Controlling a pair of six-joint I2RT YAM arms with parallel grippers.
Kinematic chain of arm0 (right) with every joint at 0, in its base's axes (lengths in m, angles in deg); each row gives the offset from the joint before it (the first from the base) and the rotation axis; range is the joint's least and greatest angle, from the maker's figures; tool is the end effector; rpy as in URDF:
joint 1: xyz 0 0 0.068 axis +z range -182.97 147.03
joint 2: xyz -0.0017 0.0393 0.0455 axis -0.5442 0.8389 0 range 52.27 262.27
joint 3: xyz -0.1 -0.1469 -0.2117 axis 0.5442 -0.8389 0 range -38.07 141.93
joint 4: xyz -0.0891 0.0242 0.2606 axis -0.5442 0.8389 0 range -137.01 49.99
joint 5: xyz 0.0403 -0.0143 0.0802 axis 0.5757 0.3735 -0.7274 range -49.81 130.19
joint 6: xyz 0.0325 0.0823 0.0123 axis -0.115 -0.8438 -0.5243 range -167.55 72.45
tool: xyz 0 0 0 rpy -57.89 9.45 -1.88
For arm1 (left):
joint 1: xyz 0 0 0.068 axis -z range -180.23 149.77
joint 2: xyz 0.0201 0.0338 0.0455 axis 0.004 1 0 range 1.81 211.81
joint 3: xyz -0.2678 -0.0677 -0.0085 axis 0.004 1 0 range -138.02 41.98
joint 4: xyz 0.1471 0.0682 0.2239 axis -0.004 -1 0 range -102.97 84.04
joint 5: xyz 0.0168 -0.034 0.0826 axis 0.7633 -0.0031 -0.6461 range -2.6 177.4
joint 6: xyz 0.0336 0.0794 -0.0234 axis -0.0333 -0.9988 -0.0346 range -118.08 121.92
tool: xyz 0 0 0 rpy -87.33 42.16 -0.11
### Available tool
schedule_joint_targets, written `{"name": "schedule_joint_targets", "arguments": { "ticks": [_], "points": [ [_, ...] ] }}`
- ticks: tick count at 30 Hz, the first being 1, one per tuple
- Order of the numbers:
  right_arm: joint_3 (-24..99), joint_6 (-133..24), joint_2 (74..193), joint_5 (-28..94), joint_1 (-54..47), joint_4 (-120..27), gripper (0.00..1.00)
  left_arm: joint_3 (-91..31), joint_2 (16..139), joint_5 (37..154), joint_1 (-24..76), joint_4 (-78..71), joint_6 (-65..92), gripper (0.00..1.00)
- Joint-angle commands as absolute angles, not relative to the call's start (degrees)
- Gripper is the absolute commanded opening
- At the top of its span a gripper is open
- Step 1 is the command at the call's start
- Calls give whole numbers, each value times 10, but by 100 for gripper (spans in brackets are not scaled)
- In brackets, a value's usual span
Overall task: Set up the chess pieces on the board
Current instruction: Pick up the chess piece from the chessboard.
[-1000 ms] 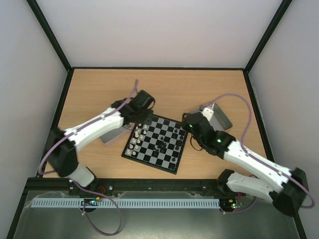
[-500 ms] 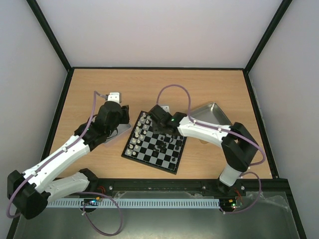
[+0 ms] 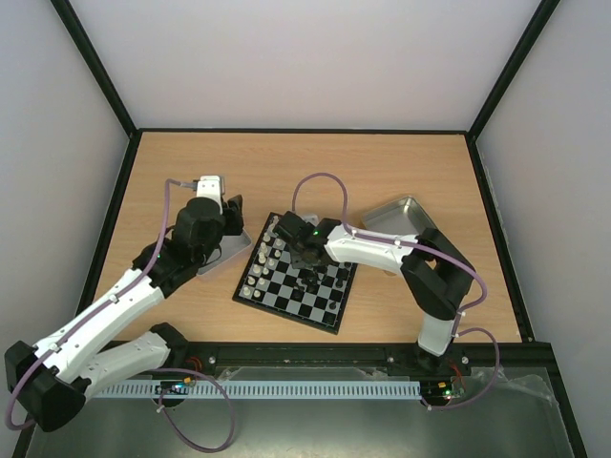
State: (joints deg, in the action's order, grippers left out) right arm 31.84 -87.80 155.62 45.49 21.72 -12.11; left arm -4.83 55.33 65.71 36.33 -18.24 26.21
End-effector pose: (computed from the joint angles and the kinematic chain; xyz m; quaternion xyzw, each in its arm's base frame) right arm 0.2310 0.3133 0.1378 -0.1147 0.9744 0.1076 0.1604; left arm 0.2318 -0.1354 0.3096 -0.0233 0.8066 -0.1568 0.5695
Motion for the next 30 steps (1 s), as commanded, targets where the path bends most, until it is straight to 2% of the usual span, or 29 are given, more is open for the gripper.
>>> {"name": "schedule_joint_targets", "arguments": {
  "ticks": [1,4,10,14,25,30],
  "points": [
    [333,-891,1568,472,220,-89,29,-45,535,631,360,-171,252,47],
    [332,-895,1570,468,220,-87,25,-42,533,637,360,-170,251,47],
    [323,-905,1560,475,222,-87,25,-44,531,611,360,-178,255,47],
    [318,-905,1565,467,222,-89,16,-43,530,611,360,-177,256,47],
    [308,-911,1562,462,224,-89,18,-44,534,613,360,-179,258,47],
    [300,-915,1560,456,225,-93,16,-44,536,617,360,-180,259,47]
  ]
}}
